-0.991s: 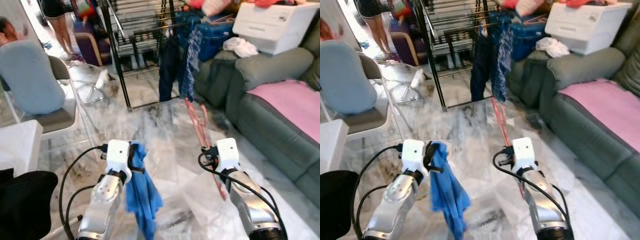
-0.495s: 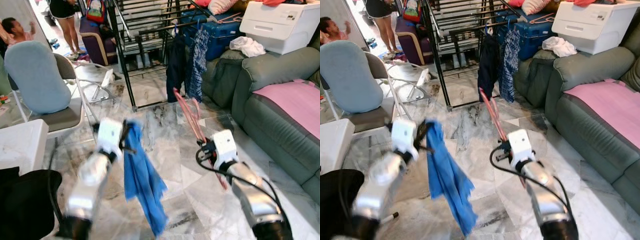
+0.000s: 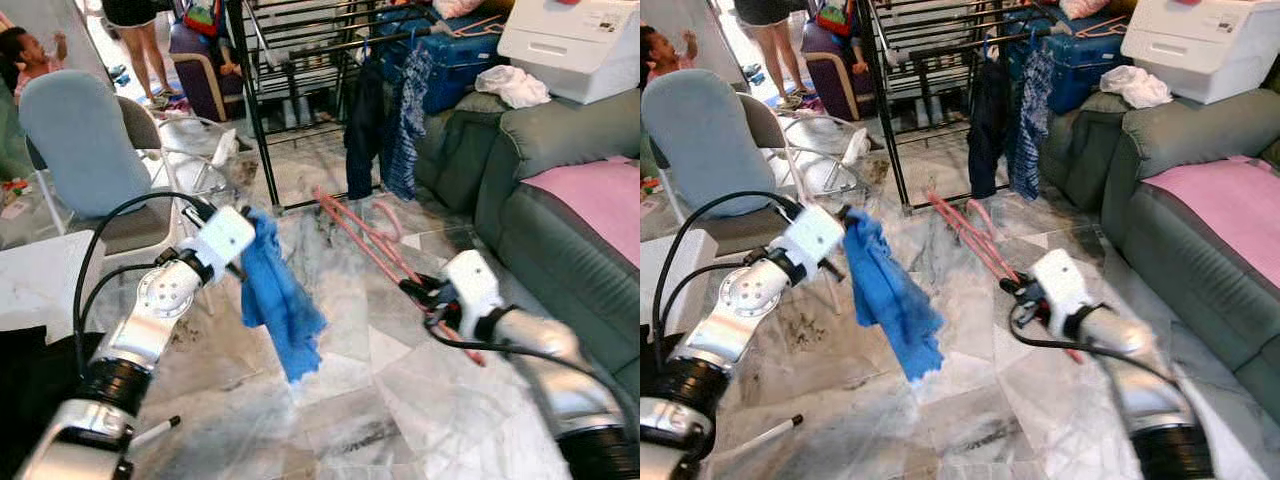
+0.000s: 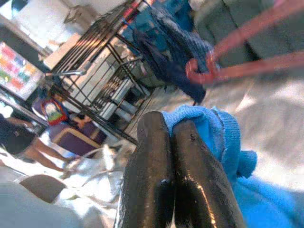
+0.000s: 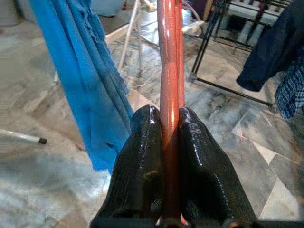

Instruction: Hang hanger

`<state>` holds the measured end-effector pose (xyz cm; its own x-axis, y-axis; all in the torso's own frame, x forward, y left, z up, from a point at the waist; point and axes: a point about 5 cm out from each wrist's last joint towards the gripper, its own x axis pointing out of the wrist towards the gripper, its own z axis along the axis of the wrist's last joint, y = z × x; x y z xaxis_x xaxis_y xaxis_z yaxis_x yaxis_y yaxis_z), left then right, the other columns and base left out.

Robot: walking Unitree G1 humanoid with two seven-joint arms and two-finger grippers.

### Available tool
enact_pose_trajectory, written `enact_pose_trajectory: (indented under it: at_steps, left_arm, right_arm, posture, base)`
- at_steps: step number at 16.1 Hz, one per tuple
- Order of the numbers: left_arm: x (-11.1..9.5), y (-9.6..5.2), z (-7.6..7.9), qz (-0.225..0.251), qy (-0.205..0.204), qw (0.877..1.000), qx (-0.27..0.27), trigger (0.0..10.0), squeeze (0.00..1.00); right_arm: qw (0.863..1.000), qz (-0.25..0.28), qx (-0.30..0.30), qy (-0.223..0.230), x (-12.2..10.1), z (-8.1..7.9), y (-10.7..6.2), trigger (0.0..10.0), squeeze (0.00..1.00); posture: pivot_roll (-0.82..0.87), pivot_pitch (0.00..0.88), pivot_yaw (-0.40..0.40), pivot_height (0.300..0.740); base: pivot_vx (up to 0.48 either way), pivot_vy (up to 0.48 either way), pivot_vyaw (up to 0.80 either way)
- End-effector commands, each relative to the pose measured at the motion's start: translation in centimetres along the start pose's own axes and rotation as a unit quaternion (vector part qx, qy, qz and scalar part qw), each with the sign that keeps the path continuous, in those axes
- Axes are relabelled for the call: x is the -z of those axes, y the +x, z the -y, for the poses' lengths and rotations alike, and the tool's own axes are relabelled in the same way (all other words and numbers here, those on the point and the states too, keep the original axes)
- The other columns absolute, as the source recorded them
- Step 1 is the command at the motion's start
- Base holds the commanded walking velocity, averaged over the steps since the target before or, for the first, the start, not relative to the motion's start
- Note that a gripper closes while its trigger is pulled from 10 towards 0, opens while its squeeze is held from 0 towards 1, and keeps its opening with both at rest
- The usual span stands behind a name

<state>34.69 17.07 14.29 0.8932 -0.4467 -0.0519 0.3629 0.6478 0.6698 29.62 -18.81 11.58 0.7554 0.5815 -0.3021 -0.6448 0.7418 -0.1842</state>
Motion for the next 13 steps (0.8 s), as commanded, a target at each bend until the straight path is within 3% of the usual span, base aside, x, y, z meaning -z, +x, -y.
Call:
enact_pose_trajectory:
  at_steps: [1, 2, 5, 9, 13]
  left_arm:
    - [-0.5, 0.2, -0.8, 0.011, 0.029, 1.0, -0.006, 10.0, 0.0]
    - [-0.1, 0.2, -1.0, 0.003, 0.045, 0.999, -0.01, 10.0, 0.0]
    - [0.6, 0.3, -1.9, -0.021, 0.097, 0.995, -0.029, 10.0, 0.0]
    - [0.9, 0.2, -3.2, -0.034, 0.112, 0.991, -0.064, 10.0, 0.0]
    - [0.7, 0.3, -3.2, -0.022, 0.11, 0.992, -0.05, 10.0, 0.0]
  right_arm:
    - [1.0, 0.011, -0.021, -0.002, -0.6, -0.3, -0.1, 10.0, 0.0]
    - [0.998, -0.005, -0.061, -0.019, -0.5, -0.3, -1.0, 10.0, 0.0]
    - [0.994, -0.024, -0.102, -0.023, -0.8, 0.2, -2.0, 10.0, 0.0]
    - [0.983, -0.042, -0.176, -0.023, -1.2, -0.5, -3.8, 10.0, 0.0]
    - [0.973, -0.058, -0.221, -0.016, -1.5, -0.5, -5.4, 10.0, 0.0]
  posture:
    - [-0.14, 0.0, 0.094, 0.74]
    - [-0.14, 0.0, 0.094, 0.74]
    - [-0.15, 0.0, 0.094, 0.74]
    - [-0.15, 0.0, 0.093, 0.74]
    - [-0.15, 0.0, 0.097, 0.74]
  base:
    - [0.0, 0.0, 0.0]
    - [0.0, 0.0, 0.0]
    - [0.0, 0.0, 0.0]
    - [0.0, 0.0, 0.0]
    - [0.0, 0.0, 0.0]
